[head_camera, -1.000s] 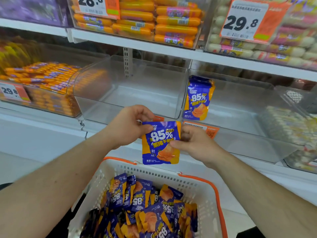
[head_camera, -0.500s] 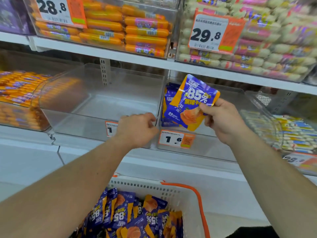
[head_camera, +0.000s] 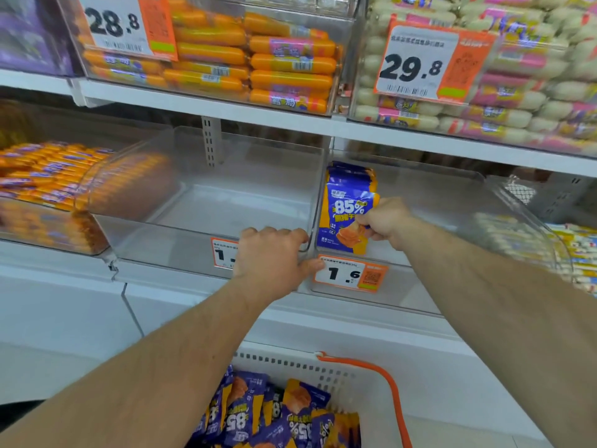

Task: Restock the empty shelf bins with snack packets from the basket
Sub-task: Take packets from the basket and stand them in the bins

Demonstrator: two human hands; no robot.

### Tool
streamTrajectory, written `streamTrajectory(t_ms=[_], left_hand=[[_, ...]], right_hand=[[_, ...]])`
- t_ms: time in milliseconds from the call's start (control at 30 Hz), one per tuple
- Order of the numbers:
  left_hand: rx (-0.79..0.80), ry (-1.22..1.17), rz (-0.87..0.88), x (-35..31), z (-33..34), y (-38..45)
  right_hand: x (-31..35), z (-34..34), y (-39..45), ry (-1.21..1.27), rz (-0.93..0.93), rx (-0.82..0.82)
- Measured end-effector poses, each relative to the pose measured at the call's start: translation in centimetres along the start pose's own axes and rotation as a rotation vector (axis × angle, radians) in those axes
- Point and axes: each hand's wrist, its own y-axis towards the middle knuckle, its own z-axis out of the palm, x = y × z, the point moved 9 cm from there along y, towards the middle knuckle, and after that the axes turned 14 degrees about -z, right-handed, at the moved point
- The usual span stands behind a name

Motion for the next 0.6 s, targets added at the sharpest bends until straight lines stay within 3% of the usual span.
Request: streamTrajectory(t_ms=[233, 600], left_hand=[[-0.035, -0.009, 0.007, 0.0, 0.1, 0.1], [-0.011, -0.027, 0.009, -0.1, -0.4, -0.1]], right_hand=[[0.2, -0.6, 0.9, -0.121, -0.012, -0.153], [-0.7, -0.3, 0.0, -0.173, 0.054, -0.099]])
